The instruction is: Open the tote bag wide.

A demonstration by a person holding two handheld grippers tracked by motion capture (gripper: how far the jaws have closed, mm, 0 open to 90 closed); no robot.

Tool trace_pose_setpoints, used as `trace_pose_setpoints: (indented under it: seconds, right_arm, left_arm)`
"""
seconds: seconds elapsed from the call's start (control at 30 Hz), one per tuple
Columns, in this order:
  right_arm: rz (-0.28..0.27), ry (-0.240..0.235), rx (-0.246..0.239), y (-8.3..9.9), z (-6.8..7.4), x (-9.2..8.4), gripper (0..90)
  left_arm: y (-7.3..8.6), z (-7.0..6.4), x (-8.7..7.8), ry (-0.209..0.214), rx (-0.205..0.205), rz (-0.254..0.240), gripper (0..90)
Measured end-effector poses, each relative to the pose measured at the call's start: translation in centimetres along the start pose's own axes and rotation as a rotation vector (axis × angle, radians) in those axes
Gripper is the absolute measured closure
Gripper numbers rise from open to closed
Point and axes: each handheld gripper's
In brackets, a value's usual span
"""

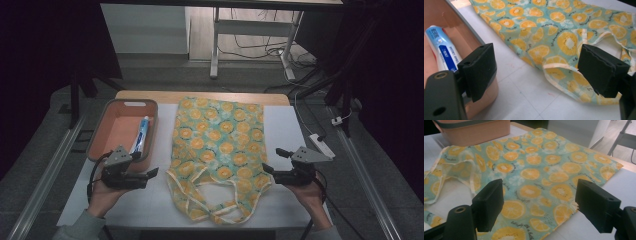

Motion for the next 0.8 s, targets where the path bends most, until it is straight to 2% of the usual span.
trace_pose_setpoints:
  seconds: [0.17,0.27,0.37,0.53,0.6,0.8]
  right_arm:
    - [-0.023,0.004,0.009,0.3,-0.2,-0.1,24.8]
    - [-0.016,0.007,0.034,0.7,-0.4,0.0,24.8]
    - [-0.011,0.011,0.018,0.8,-0.2,-0.1,25.0]
    - [-0.018,0.036,0.030,0.6,0.0,-0.4,25.3]
    - [-0.014,0.052,0.009,0.7,0.3,-0.5,25.9]
    - [-0.016,0.043,0.024,0.6,-0.2,0.0,26.0]
  left_arm:
    - [-0.6,0.0,0.1,0.013,0.015,-0.009,15.4]
    - [-0.8,-0.5,-0.1,0.008,0.013,-0.006,15.5]
    - [-0.6,-1.0,-0.3,0.005,0.035,0.005,15.5]
    - [-0.7,-1.1,-0.5,0.013,0.036,0.001,15.5]
    - [-0.9,-1.0,-0.5,0.020,0.033,-0.007,15.6]
    - [-0.9,-0.9,-0.4,0.016,0.037,0.000,15.8]
Point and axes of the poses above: each handheld gripper's, and its own axes: x roughly forward along the jaws, y roughly out of its underside, z roughly to its left, and after that the axes turned 4 degrees about x, right-handed
